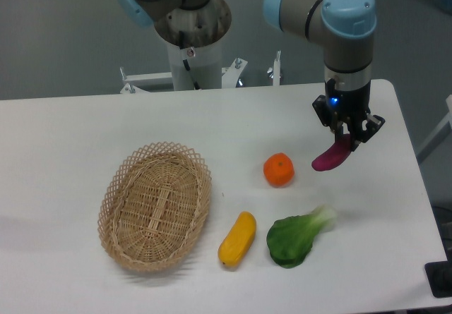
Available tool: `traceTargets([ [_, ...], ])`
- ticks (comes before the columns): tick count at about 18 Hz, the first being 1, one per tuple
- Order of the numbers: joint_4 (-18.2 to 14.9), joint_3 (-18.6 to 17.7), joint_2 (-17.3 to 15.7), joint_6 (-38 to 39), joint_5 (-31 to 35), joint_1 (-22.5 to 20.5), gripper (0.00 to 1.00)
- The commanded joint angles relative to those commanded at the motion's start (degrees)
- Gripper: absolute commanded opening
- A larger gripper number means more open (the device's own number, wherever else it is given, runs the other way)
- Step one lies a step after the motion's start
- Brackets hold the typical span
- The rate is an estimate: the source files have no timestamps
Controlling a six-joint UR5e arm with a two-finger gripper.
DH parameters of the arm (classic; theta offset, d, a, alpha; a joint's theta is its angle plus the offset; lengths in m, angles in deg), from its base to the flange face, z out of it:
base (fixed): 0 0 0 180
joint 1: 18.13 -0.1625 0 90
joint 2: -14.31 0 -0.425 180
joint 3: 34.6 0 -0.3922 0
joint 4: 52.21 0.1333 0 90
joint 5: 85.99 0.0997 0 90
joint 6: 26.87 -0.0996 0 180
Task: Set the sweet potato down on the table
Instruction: 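Lower the held purple sweet potato onto the table with the gripper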
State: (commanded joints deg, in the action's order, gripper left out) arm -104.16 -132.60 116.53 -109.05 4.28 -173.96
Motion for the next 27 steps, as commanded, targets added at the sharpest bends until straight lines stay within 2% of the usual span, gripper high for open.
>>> traceTargets([
  [7,0.7,-2.1,0.4,-1.2,-0.1,0.1,0.27],
  [10,7.6,-6.1,1.8,-5.5,0.1,-0.3,0.27],
  [11,9.0,-6.6,2.6,-6.7,0.2,-0.4,0.27],
  [15,11.4,-6.5,7.0,-12.0,1.8,-2.7,0.26],
  [21,15.5,-6.8,11.9,-21.6,1.9,-7.6,0.26],
  [27,16.1,-7.9,13.0,-22.8,2.0,-8.4,0.27],
])
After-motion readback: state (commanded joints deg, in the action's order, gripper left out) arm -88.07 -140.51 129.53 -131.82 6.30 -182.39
